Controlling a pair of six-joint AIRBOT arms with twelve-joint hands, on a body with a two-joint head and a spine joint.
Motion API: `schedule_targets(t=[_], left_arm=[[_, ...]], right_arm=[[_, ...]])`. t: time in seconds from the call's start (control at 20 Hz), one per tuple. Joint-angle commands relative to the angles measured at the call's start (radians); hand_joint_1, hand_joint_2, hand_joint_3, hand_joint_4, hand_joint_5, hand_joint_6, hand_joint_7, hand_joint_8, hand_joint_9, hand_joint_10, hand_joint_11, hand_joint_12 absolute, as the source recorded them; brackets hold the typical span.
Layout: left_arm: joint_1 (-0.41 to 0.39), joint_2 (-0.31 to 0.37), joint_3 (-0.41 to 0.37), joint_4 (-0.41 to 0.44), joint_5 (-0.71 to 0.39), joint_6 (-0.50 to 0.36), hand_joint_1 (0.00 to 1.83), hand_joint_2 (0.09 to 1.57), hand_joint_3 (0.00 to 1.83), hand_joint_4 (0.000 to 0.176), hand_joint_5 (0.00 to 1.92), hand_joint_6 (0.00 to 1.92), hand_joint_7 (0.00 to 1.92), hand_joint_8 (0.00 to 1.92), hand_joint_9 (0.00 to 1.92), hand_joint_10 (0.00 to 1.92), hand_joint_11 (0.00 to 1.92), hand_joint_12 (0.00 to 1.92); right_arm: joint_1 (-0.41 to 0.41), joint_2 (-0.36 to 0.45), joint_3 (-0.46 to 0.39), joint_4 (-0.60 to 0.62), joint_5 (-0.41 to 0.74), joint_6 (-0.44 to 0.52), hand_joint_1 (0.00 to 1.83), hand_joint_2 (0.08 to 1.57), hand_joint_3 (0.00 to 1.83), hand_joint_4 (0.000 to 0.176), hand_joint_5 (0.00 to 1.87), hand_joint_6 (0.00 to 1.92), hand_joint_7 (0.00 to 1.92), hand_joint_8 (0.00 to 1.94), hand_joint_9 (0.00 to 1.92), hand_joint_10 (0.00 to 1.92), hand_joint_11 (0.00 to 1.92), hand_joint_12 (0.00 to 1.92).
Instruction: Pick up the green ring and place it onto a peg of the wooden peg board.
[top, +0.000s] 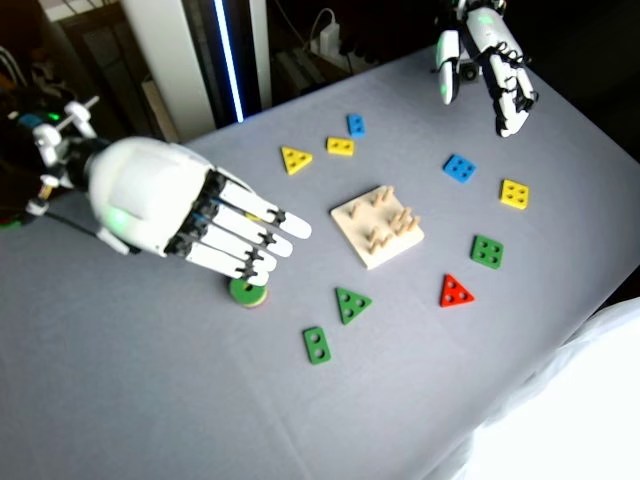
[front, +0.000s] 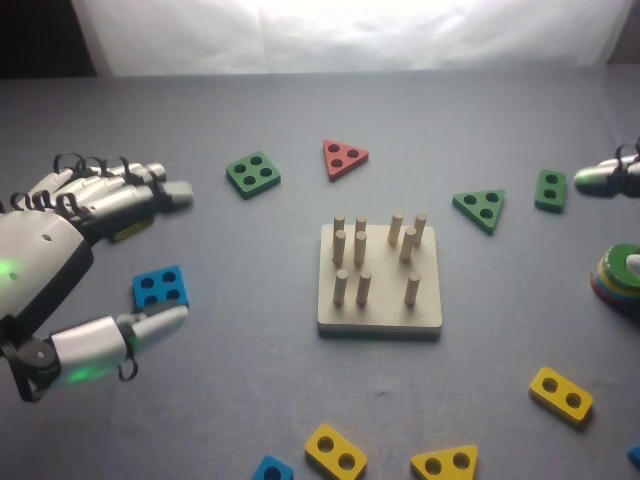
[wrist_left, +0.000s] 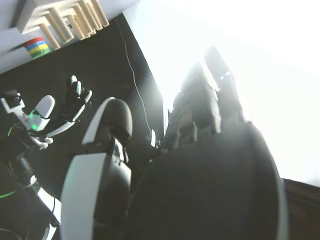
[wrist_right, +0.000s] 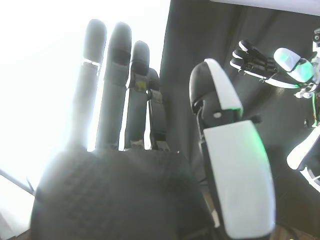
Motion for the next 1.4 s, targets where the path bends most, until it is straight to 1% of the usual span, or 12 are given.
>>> schedule_targets(t=[0.0, 0.1, 0.25, 0.4, 0.5, 0.55, 0.65, 0.85, 1.05, 1.25, 1.3, 1.35], left_arm=[[-0.008, -0.003, 0.0, 0.022, -0.122, -0.003, 0.86, 1.05, 0.0, 0.017, 0.57, 0.03, 0.3, 0.0, 0.2, 0.01, 0.0, 0.62], [-0.008, -0.003, 0.0, 0.023, -0.122, -0.003, 0.86, 1.05, 0.0, 0.025, 0.59, 0.02, 0.3, 0.0, 0.21, 0.01, 0.0, 0.64], [-0.008, -0.003, 0.0, 0.025, -0.121, -0.004, 0.9, 1.04, 0.0, 0.007, 0.61, 0.01, 0.31, 0.0, 0.22, 0.0, 0.0, 0.62], [-0.008, -0.004, 0.002, 0.025, -0.117, -0.01, 0.89, 1.06, 0.0, 0.0, 0.62, 0.0, 0.31, 0.0, 0.22, 0.0, 0.0, 0.68], [-0.008, -0.004, 0.002, 0.025, -0.116, -0.012, 0.89, 1.05, 0.0, 0.002, 0.54, 0.0, 0.29, 0.0, 0.21, 0.0, 0.0, 0.68], [-0.008, -0.003, 0.002, 0.025, -0.116, -0.014, 0.89, 1.05, 0.0, 0.008, 0.49, 0.0, 0.28, 0.0, 0.21, 0.0, 0.0, 0.7], [-0.008, -0.003, 0.003, 0.026, -0.116, -0.015, 0.88, 1.04, 0.0, 0.007, 0.46, 0.0, 0.28, 0.0, 0.23, 0.01, 0.0, 0.74], [-0.007, -0.007, 0.007, 0.022, -0.112, -0.021, 0.91, 1.04, 0.0, 0.019, 0.48, 0.0, 0.29, 0.0, 0.23, 0.0, 0.0, 0.76], [-0.007, -0.011, 0.014, 0.021, -0.108, -0.032, 0.9, 1.06, 0.0, 0.0, 0.49, 0.01, 0.31, 0.0, 0.25, 0.01, 0.0, 0.81], [-0.007, -0.012, 0.015, 0.022, -0.105, -0.038, 0.92, 1.04, 0.0, 0.0, 0.52, 0.0, 0.33, 0.0, 0.27, 0.01, 0.0, 0.84], [-0.007, -0.012, 0.018, 0.023, -0.102, -0.043, 0.92, 1.04, 0.0, 0.0, 0.52, 0.0, 0.32, 0.0, 0.26, 0.0, 0.0, 0.83], [-0.007, -0.012, 0.019, 0.023, -0.099, -0.044, 0.93, 1.04, 0.0, 0.0, 0.52, 0.0, 0.33, 0.0, 0.26, 0.0, 0.0, 0.83]], right_arm=[[0.018, 0.001, 0.008, 0.01, 0.113, 0.008, 0.75, 1.26, 0.0, 0.083, 0.62, 0.0, 0.56, 0.0, 0.55, 0.0, 0.33, 0.48], [0.022, 0.001, 0.013, 0.009, 0.102, 0.008, 0.8, 1.25, 0.0, 0.078, 0.6, 0.0, 0.53, 0.0, 0.53, 0.0, 0.33, 0.48], [0.047, -0.003, 0.032, -0.006, 0.049, 0.008, 0.93, 1.17, 0.0, 0.062, 0.57, 0.0, 0.51, 0.0, 0.54, 0.0, 0.33, 0.54], [0.082, -0.011, 0.056, -0.027, -0.044, -0.01, 0.96, 1.04, 0.0, 0.072, 0.47, 0.0, 0.5, 0.0, 0.56, 0.0, 0.25, 0.83], [0.096, -0.021, 0.079, -0.035, -0.121, -0.018, 0.99, 0.96, 0.0, 0.053, 0.4, 0.0, 0.5, 0.0, 0.57, 0.0, 0.23, 0.9], [0.099, -0.027, 0.092, -0.035, -0.156, -0.018, 1.04, 0.92, 0.0, 0.082, 0.36, 0.0, 0.47, 0.0, 0.55, 0.0, 0.26, 0.82], [0.101, -0.034, 0.112, -0.035, -0.216, -0.018, 1.03, 0.89, 0.0, 0.093, 0.34, 0.0, 0.48, 0.0, 0.56, 0.01, 0.32, 0.82], [0.106, -0.043, 0.133, -0.035, -0.286, -0.037, 1.08, 0.88, 0.0, 0.079, 0.4, 0.0, 0.55, 0.0, 0.69, 0.02, 0.46, 0.92], [0.136, -0.058, 0.138, -0.034, -0.368, -0.119, 1.04, 0.89, 0.0, 0.082, 0.44, 0.0, 0.59, 0.01, 0.79, 0.03, 0.53, 1.01], [0.17, -0.083, 0.163, -0.06, -0.424, -0.128, 1.05, 0.93, 0.0, 0.094, 0.52, 0.0, 0.68, 0.0, 0.89, 0.05, 0.55, 1.16], [0.175, -0.087, 0.167, -0.068, -0.434, -0.128, 1.09, 0.93, 0.0, 0.079, 0.56, 0.0, 0.7, 0.0, 0.89, 0.04, 0.56, 1.14], [0.177, -0.09, 0.17, -0.073, -0.441, -0.128, 1.1, 0.94, 0.0, 0.086, 0.57, 0.0, 0.71, 0.01, 0.9, 0.04, 0.56, 1.14]])
